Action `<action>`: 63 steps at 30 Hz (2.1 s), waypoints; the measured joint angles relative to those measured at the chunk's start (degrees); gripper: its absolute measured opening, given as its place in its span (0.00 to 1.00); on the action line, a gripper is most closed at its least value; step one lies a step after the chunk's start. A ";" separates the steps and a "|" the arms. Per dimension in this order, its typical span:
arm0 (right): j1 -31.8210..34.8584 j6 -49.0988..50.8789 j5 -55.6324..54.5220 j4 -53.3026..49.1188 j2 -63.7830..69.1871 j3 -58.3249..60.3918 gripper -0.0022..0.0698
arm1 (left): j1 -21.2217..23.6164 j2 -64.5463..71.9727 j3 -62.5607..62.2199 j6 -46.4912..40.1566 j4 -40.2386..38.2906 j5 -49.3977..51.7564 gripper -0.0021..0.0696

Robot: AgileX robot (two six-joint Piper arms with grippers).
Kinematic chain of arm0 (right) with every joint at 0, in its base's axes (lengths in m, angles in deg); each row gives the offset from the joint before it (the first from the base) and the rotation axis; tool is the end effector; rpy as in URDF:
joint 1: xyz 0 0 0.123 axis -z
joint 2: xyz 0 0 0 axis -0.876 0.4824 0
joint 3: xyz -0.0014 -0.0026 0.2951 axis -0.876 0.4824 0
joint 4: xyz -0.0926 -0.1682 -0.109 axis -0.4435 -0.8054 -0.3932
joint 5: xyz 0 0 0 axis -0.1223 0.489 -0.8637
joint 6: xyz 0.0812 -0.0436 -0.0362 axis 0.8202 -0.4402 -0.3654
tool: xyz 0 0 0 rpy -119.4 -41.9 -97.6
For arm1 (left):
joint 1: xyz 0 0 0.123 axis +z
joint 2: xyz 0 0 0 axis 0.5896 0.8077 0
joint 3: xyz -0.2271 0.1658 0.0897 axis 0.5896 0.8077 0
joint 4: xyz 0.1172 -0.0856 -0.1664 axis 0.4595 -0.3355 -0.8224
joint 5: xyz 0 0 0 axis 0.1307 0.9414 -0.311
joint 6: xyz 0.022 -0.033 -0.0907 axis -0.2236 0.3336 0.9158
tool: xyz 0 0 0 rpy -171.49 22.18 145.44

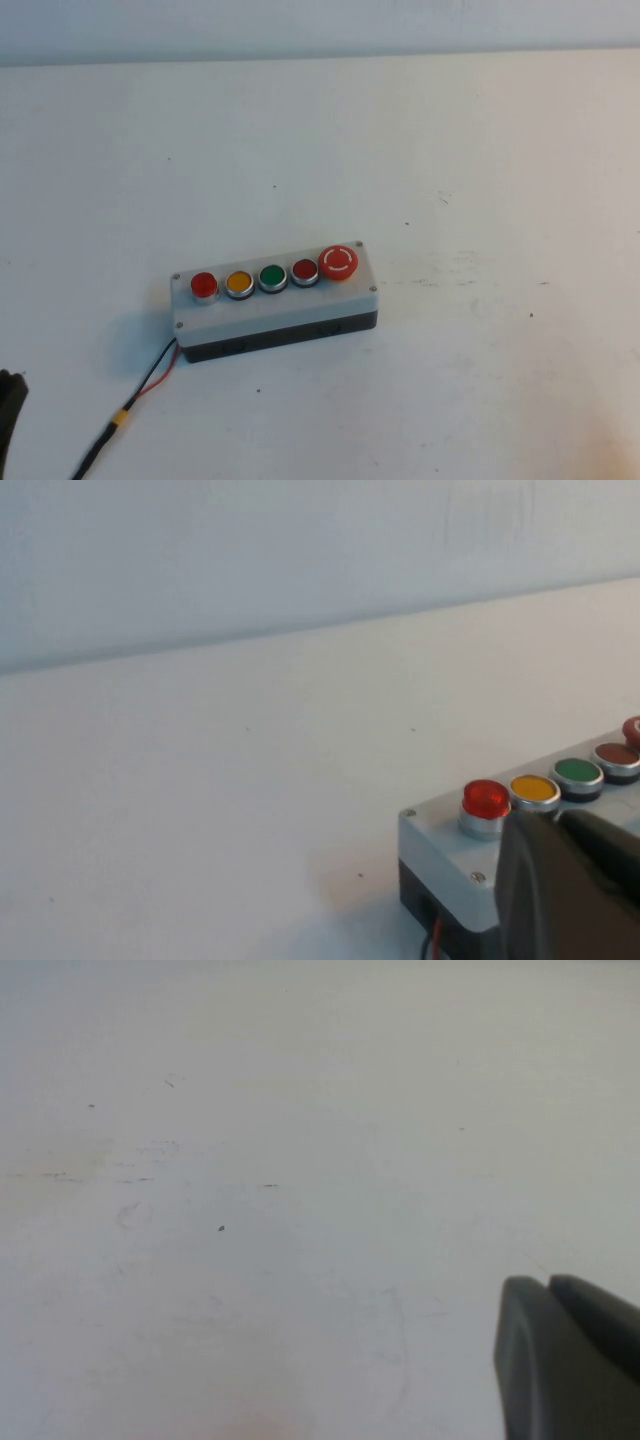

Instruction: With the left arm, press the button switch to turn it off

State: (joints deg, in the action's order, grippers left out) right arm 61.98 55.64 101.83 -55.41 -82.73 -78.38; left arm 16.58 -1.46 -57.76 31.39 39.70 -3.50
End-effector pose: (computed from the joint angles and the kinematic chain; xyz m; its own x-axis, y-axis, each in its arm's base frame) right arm 0.0194 0.0080 0.1733 -0.2557 0.0318 -0.9662 -0.0597 0.9970 0.0486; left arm 0.0309 -0.0087 0.2327 -0.0839 0.1383 -0.9868 0.3244 0.9402 0.1042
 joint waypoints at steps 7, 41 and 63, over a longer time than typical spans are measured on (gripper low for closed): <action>0.00 0.00 0.00 0.00 0.00 0.00 0.01 | 6.51 -9.15 5.35 -13.65 -10.12 -3.51 0.03; 0.00 0.00 0.00 0.00 0.00 0.00 0.01 | 8.44 -9.37 9.06 -11.33 -10.75 11.26 0.03; 0.00 0.00 0.00 0.00 0.00 0.00 0.01 | 8.44 -9.37 9.06 -11.00 -10.75 11.30 0.03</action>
State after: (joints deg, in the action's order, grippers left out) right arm 61.98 55.64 101.83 -55.41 -82.73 -78.38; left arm 25.02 -10.83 -48.70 20.39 28.96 7.80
